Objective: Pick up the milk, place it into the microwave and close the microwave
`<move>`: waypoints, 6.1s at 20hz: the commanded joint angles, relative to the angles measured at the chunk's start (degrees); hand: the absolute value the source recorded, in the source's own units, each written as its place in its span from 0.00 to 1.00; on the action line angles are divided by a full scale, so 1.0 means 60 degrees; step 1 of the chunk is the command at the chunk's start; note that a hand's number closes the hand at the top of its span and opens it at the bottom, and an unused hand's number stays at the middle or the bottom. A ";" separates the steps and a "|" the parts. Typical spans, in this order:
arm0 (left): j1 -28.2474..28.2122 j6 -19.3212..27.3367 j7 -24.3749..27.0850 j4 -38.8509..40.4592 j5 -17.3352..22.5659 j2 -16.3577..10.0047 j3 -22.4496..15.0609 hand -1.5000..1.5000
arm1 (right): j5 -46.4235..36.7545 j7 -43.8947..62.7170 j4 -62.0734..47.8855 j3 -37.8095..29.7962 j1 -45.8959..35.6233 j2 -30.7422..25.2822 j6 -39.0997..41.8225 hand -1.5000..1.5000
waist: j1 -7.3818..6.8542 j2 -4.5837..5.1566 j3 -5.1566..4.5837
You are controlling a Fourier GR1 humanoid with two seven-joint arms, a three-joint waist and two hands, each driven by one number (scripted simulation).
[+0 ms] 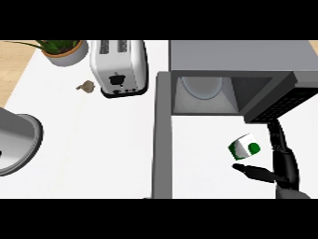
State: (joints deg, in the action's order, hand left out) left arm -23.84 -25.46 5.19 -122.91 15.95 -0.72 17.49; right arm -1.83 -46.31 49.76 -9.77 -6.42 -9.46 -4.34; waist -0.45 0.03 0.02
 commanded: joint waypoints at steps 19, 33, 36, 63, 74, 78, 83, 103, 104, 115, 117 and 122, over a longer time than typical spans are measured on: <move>-0.0103 -0.0444 0.0753 0.0654 0.0076 -0.0165 0.0391 0.00 | 0.0007 -0.3405 -0.5903 -0.0842 -0.2204 -0.0431 0.1182 0.00 | -0.0099 0.0038 0.0014; 0.0257 -0.0064 -0.0015 0.0427 0.0363 -0.0357 0.0347 0.00 | 0.0714 -0.3783 -0.5305 -0.1070 -0.2253 0.0132 0.2987 1.00 | -0.0025 0.0033 0.0015; -0.0155 -0.0279 0.0096 -0.0063 0.0417 -0.0251 0.0310 0.00 | 0.1084 -0.2887 -0.5162 -0.1218 -0.2718 -0.0060 0.3761 1.00 | -0.0078 0.0015 0.0014; 0.0109 -0.0615 0.0169 0.0636 0.0628 -0.0125 0.0949 0.00 | 0.2081 0.3522 0.6961 0.4439 0.2818 0.1573 0.0189 1.00 | 0.0174 -0.0046 -0.0014; -0.0344 -0.1046 0.0336 0.0532 0.1005 -0.0118 0.1639 0.00 | 0.1449 0.5415 0.7985 0.5733 0.1229 0.1577 -0.2939 1.00 | 0.0001 -0.0012 -0.0004; -0.0012 -0.1315 0.0006 0.1287 0.1502 -0.0704 0.2116 0.00 | 0.1151 0.5486 0.7392 0.5517 0.0206 0.1577 -0.3540 1.00 | -0.0001 -0.0006 -0.0005; 0.0215 -0.1285 0.0086 0.1120 0.1400 -0.0707 0.2161 0.00 | 0.0845 0.6021 0.5214 0.4323 -0.1978 0.1570 -0.4173 1.00 | -0.0073 0.0017 -0.0005; 0.0926 -0.1701 -0.0022 0.2242 0.1377 -0.1101 0.2569 0.00 | 0.2012 0.0900 -0.3669 0.0930 -0.5882 0.1268 -0.2851 1.00 | -0.0205 0.0087 0.0009; 0.0662 -0.1756 -0.0015 0.1887 0.1183 -0.0767 0.2296 0.00 | 0.2002 0.1047 -0.3992 0.0769 -0.6576 0.1235 -0.3130 1.00 | -0.0299 0.0111 0.0012; 0.1415 -0.2051 0.0531 0.3266 0.1158 -0.1307 0.2715 0.00 | 0.0946 0.0033 -0.6053 0.0806 -0.8099 0.0916 -0.5041 1.00 | -0.0472 0.0195 0.0006; 0.1423 -0.2192 0.0465 0.3396 0.1173 -0.1348 0.2603 0.00 | 0.0459 0.0373 -0.6351 0.1170 -0.8464 0.0769 -0.5725 1.00 | -0.0481 0.0191 0.0000; 0.1774 -0.1854 0.0279 0.3180 0.1068 -0.1370 0.2535 0.00 | -0.0156 0.0517 -0.7008 0.1489 -0.8858 0.0648 -0.7047 1.00 | -0.0670 0.0273 0.0015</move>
State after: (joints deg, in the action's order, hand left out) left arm -13.54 -37.31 7.94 -102.06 22.26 -9.24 33.34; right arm -0.31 -42.74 10.79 -1.97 -57.93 -5.36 -40.02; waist -3.63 1.41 0.04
